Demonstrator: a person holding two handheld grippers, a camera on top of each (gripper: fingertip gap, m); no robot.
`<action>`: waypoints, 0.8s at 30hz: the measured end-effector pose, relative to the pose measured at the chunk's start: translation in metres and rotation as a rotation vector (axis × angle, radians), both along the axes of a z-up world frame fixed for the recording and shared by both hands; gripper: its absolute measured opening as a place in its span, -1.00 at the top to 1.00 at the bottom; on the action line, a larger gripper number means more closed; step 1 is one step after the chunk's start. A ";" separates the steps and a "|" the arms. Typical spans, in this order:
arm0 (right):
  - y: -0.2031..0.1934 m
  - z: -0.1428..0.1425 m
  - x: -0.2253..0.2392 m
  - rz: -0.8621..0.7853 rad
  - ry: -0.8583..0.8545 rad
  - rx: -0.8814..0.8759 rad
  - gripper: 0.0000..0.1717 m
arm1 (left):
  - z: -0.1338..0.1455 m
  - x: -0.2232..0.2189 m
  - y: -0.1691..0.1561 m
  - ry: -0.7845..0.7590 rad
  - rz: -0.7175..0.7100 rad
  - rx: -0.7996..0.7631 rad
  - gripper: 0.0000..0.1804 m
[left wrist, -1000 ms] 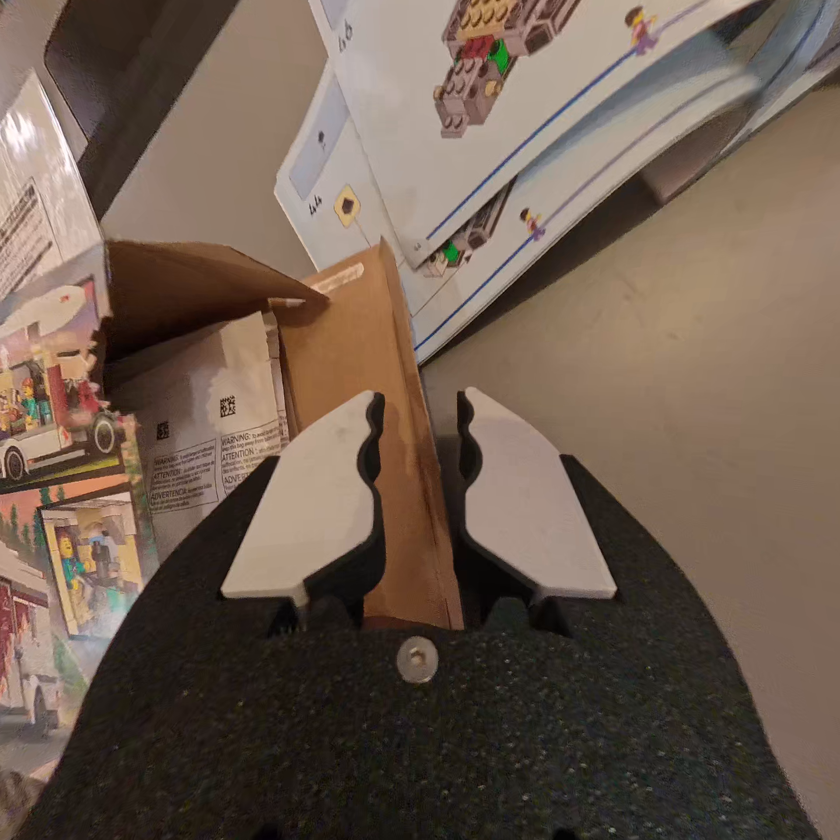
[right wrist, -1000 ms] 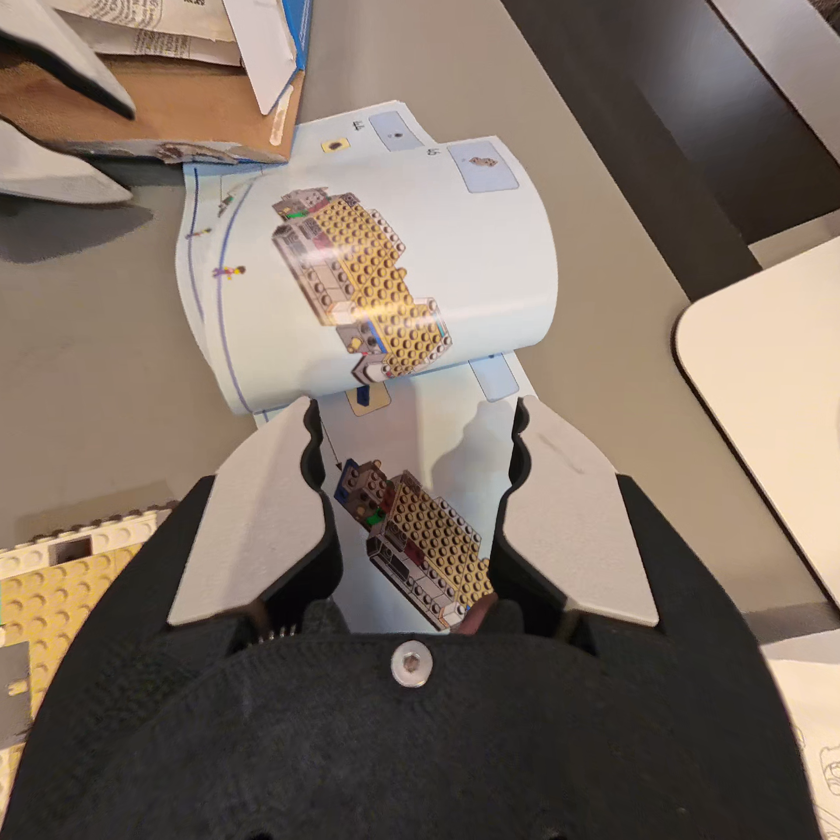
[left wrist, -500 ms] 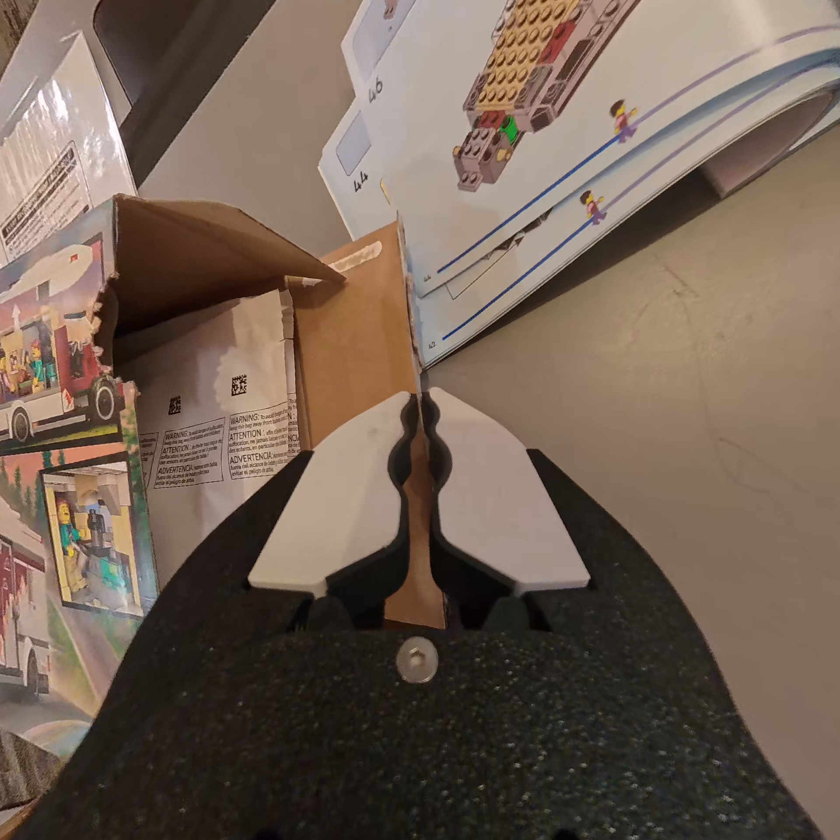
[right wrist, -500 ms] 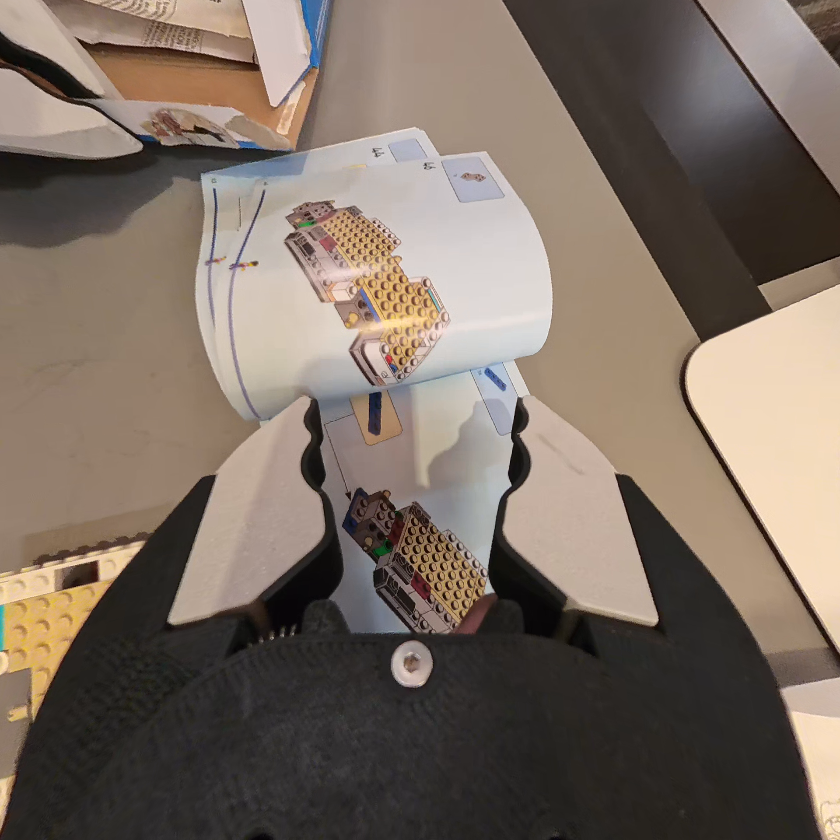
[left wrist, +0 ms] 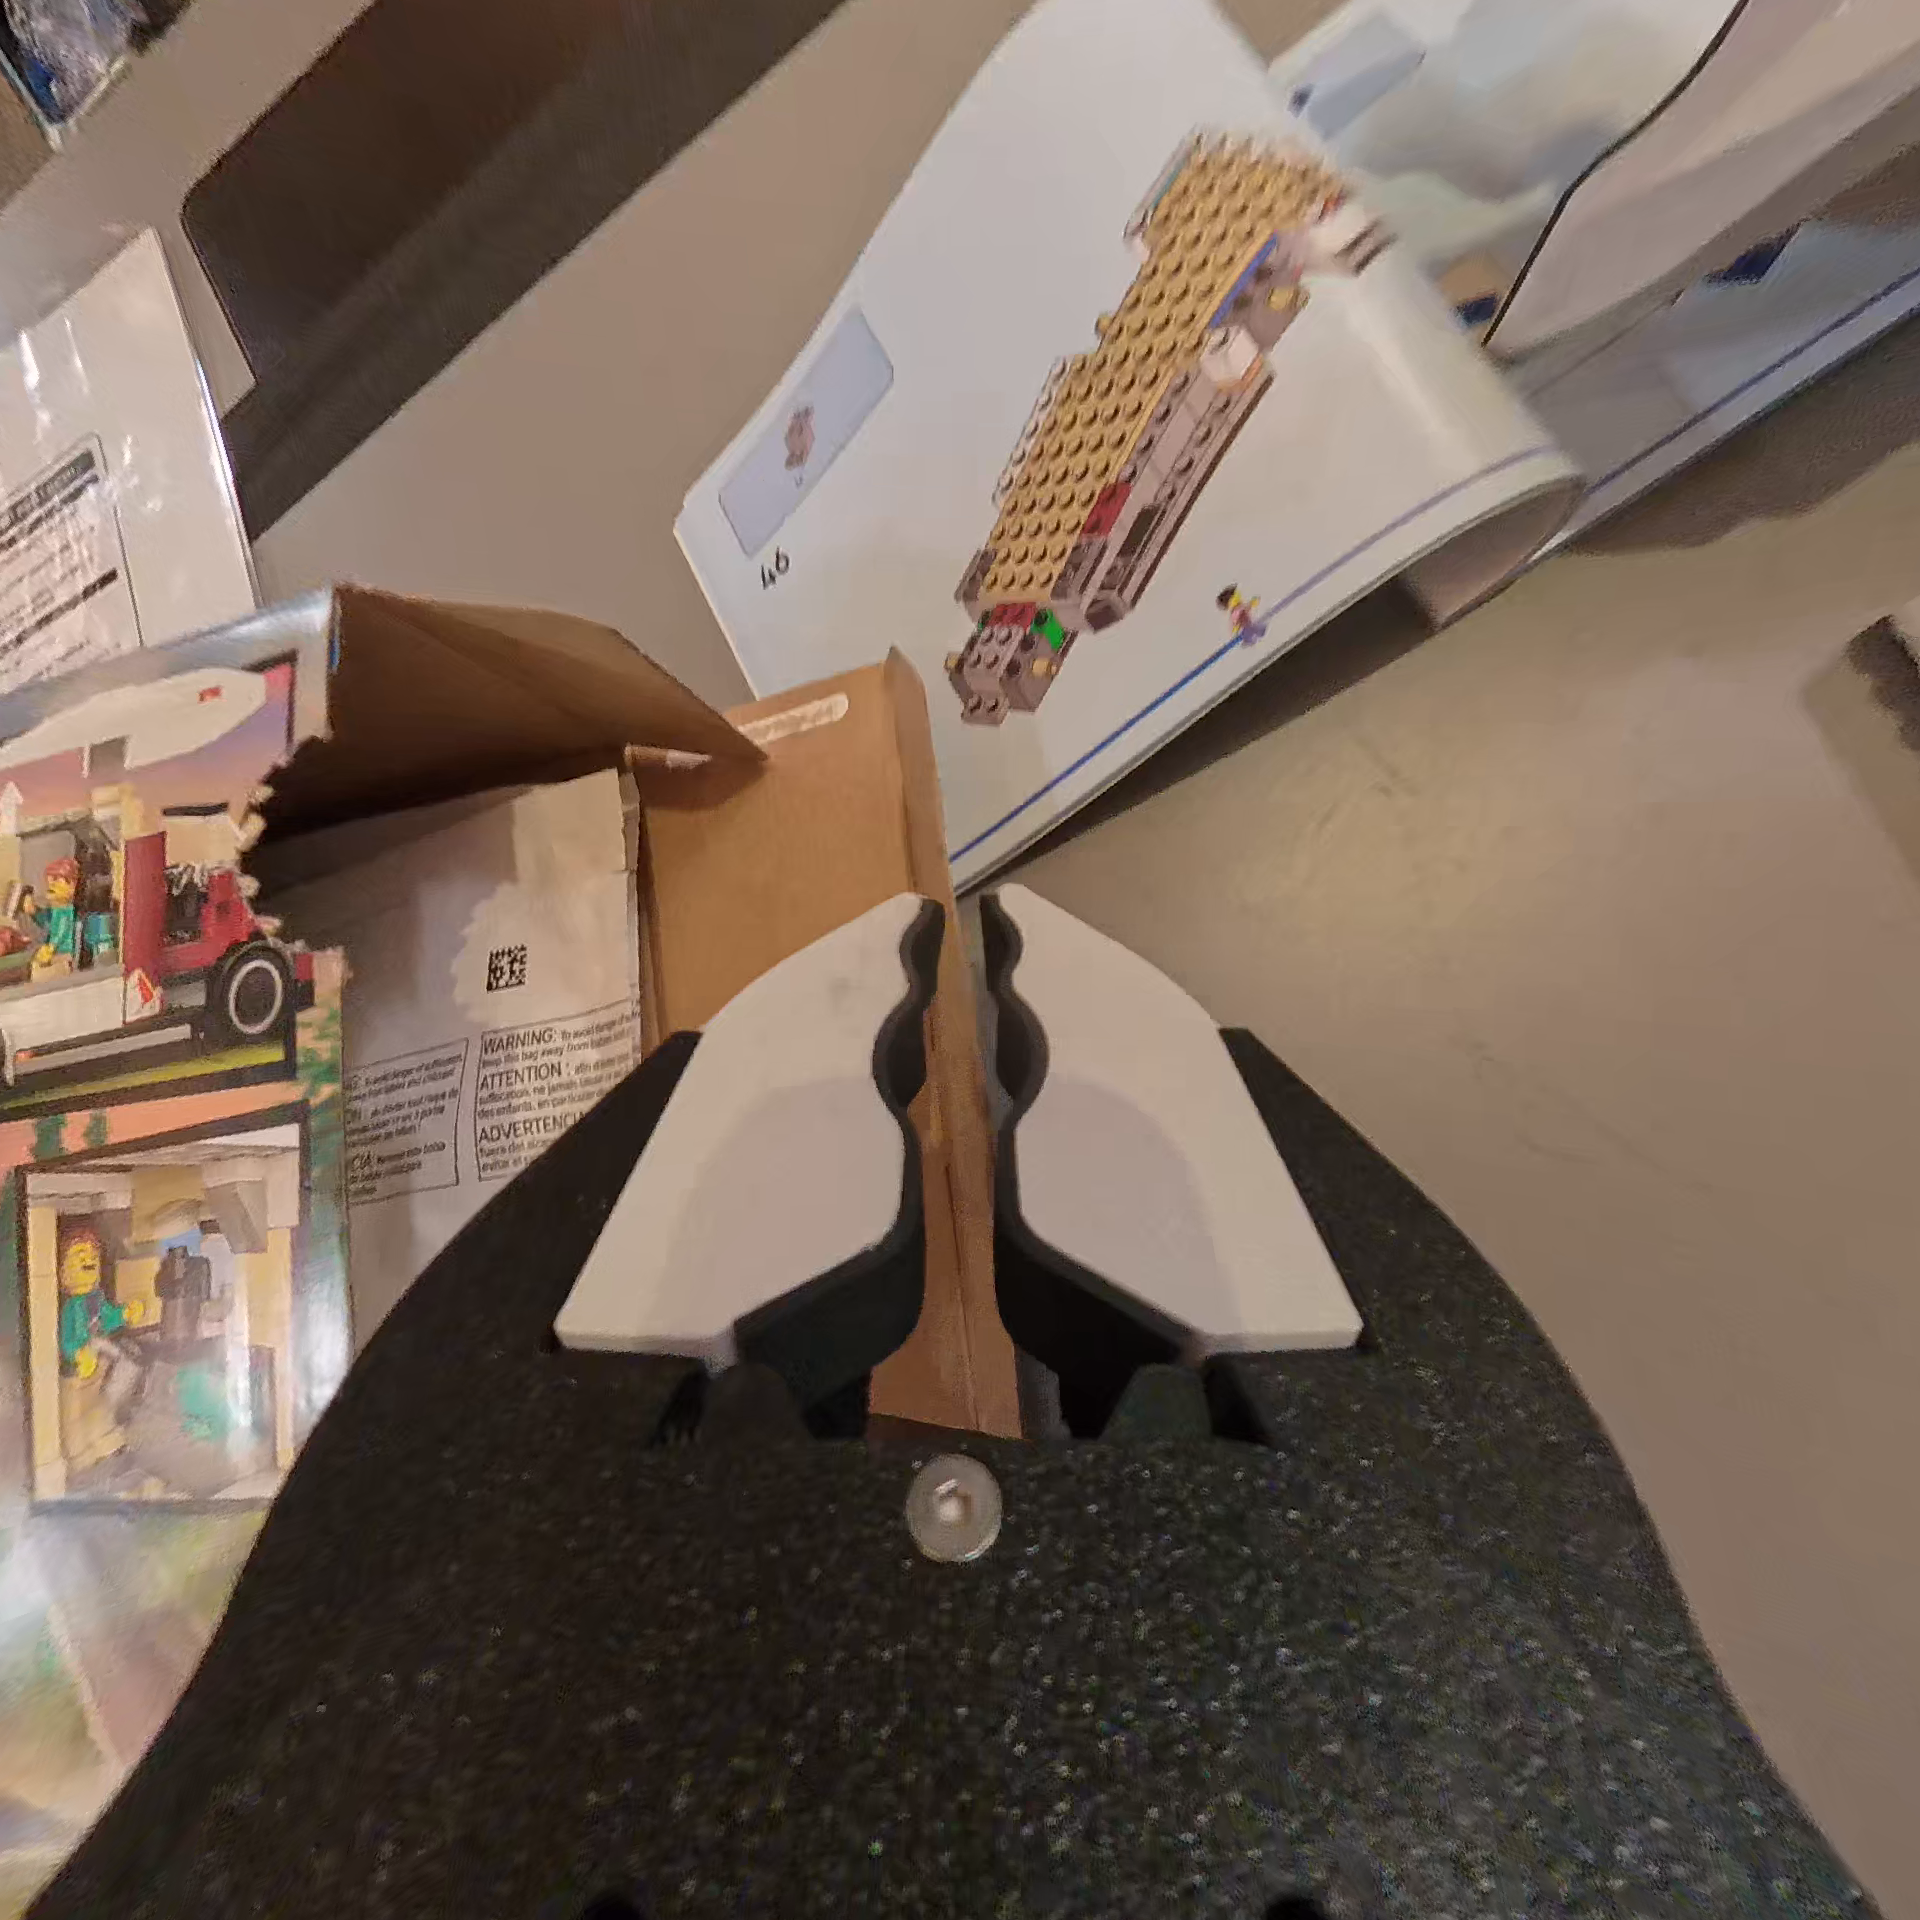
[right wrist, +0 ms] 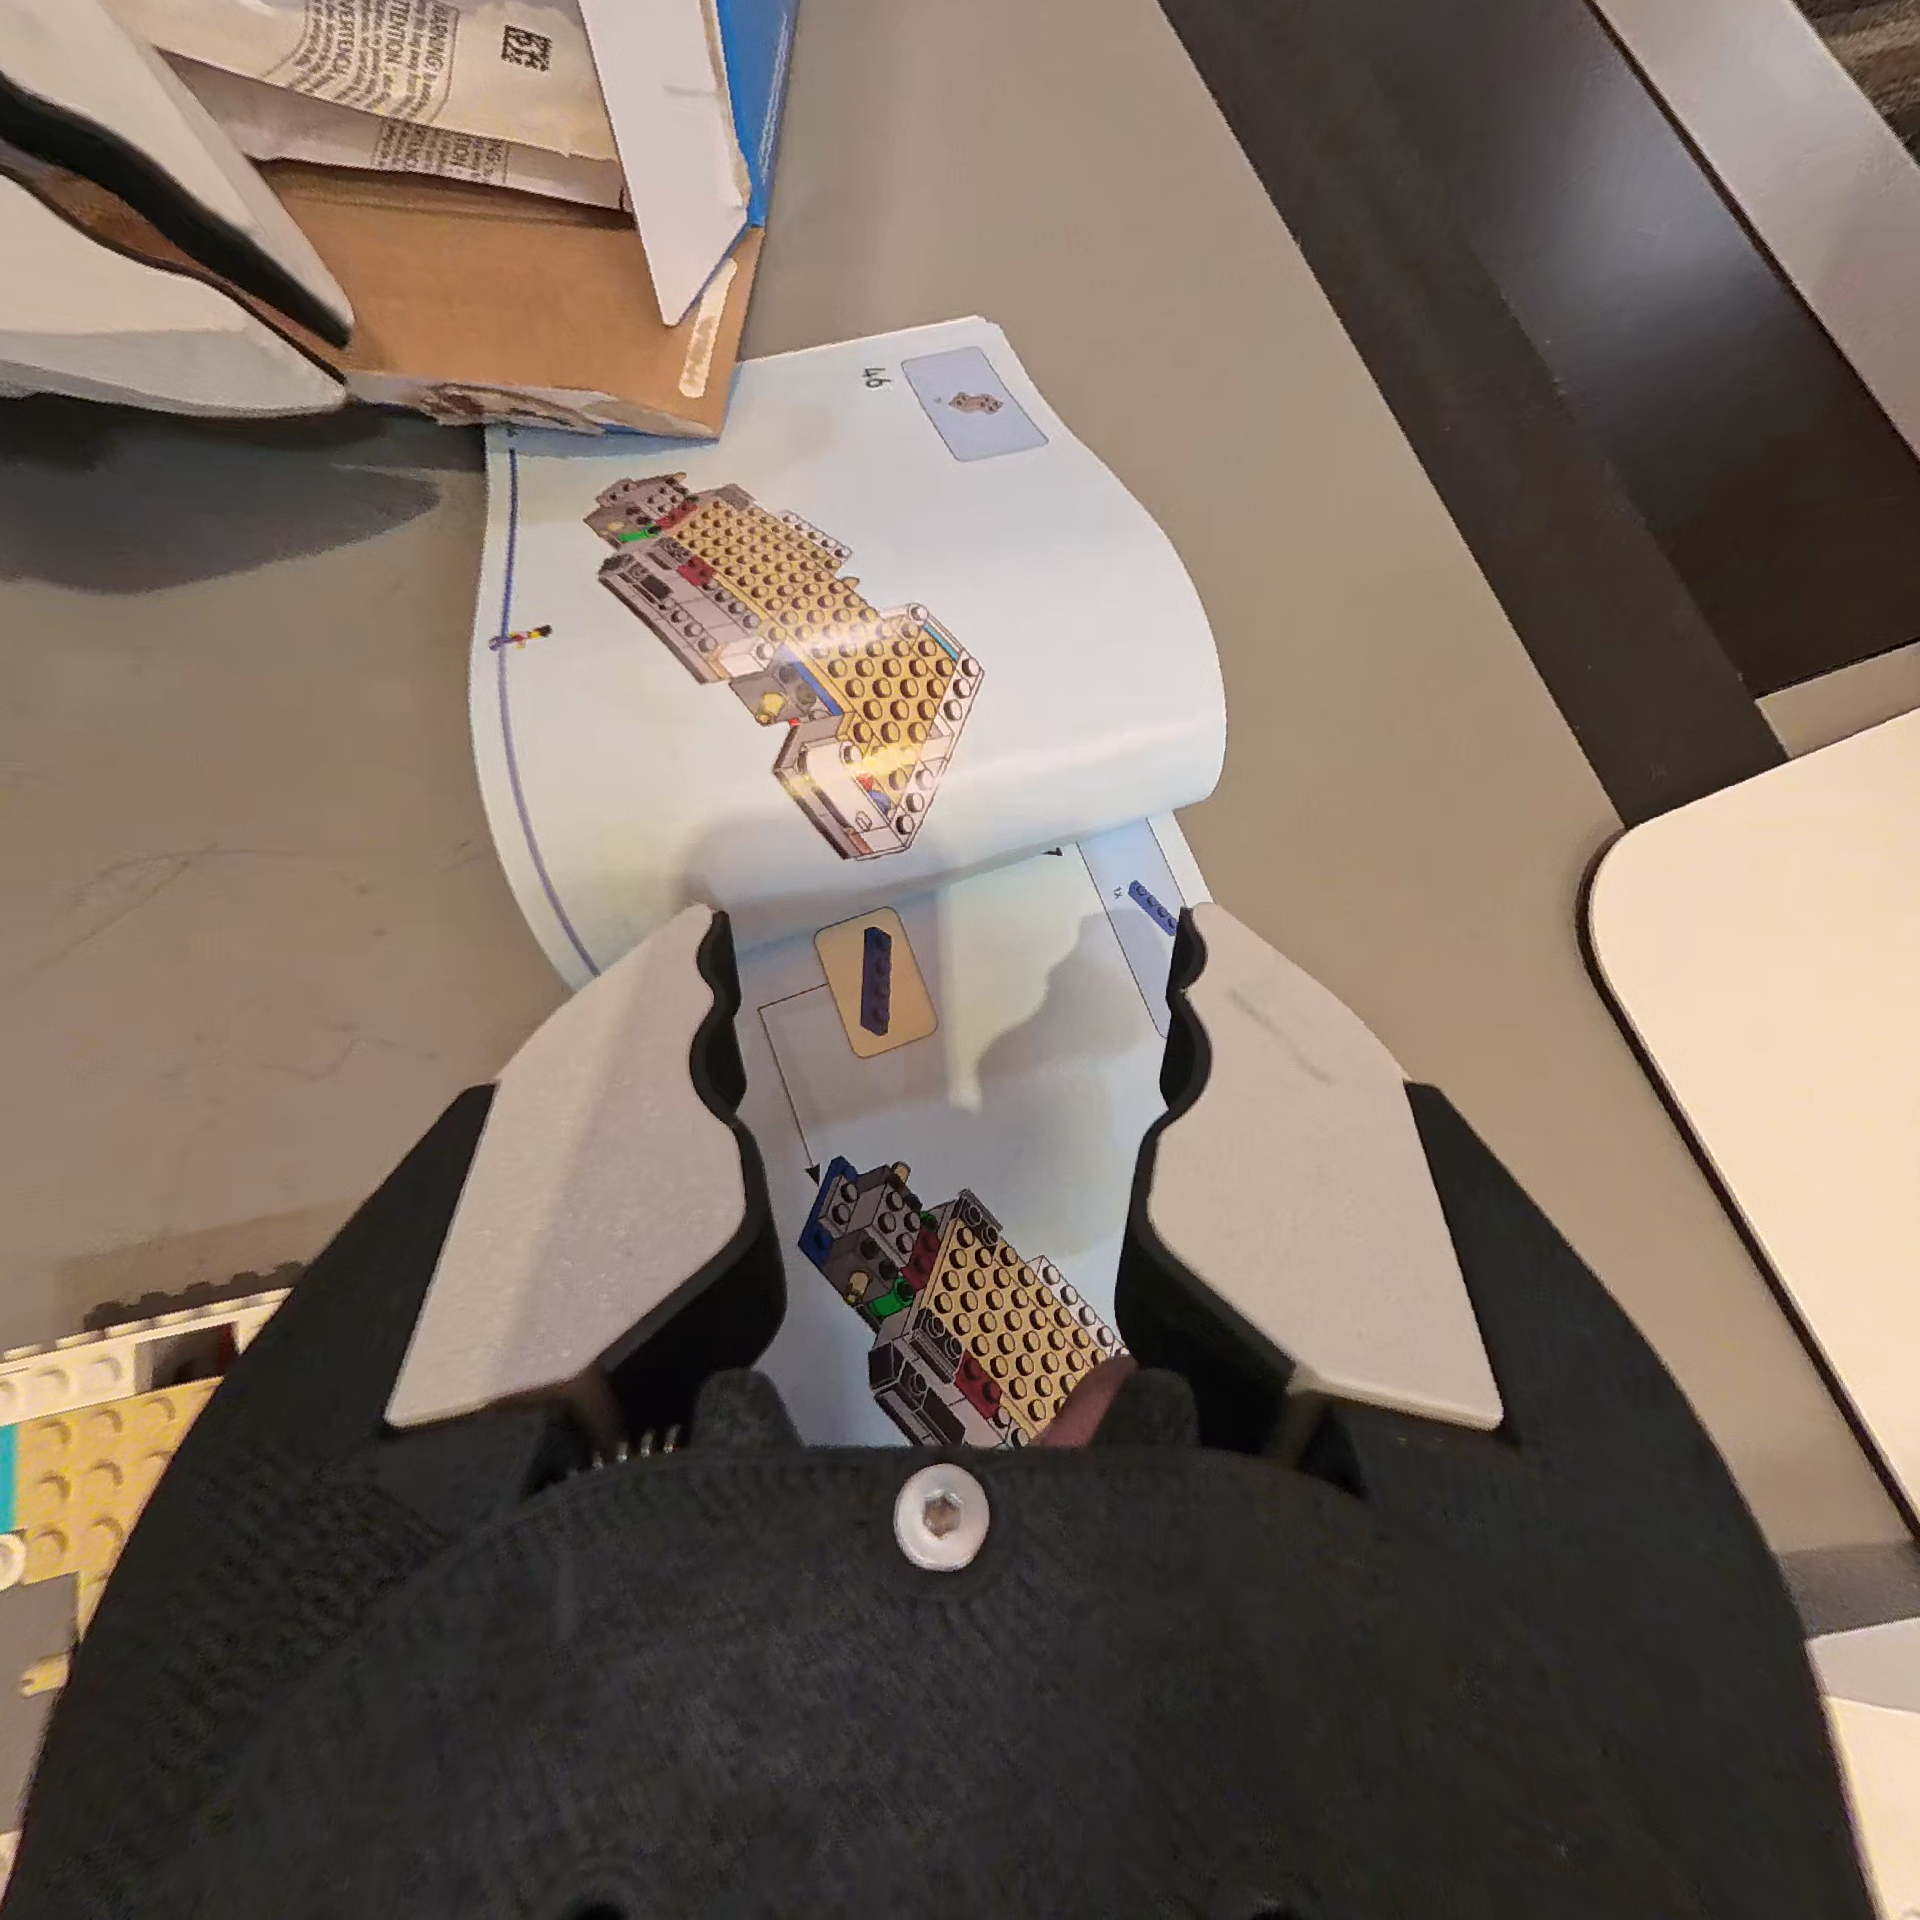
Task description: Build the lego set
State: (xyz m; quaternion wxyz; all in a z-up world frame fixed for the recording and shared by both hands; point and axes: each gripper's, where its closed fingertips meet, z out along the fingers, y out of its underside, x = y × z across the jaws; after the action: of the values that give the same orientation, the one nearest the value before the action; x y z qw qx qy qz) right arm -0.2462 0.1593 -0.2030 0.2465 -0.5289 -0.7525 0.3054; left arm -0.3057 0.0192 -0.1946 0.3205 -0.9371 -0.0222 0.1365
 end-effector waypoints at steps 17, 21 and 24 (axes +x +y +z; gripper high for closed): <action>0.017 0.022 0.072 -0.071 0.022 -0.052 0.12 | 0.006 0.049 0.037 -0.148 -0.235 0.190 0.76; 0.015 0.018 0.110 -0.075 -0.007 -0.067 0.12 | 0.014 0.063 0.035 -0.131 -0.313 0.196 0.75; 0.012 0.011 0.141 -0.070 -0.039 -0.085 0.12 | 0.013 0.082 0.030 -0.165 -0.422 0.167 0.75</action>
State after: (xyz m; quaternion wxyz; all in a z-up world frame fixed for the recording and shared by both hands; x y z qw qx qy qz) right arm -0.1047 0.1711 -0.1916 0.2197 -0.5708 -0.7246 0.3177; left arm -0.2235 0.0489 -0.1816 0.4154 -0.8992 0.1370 -0.0128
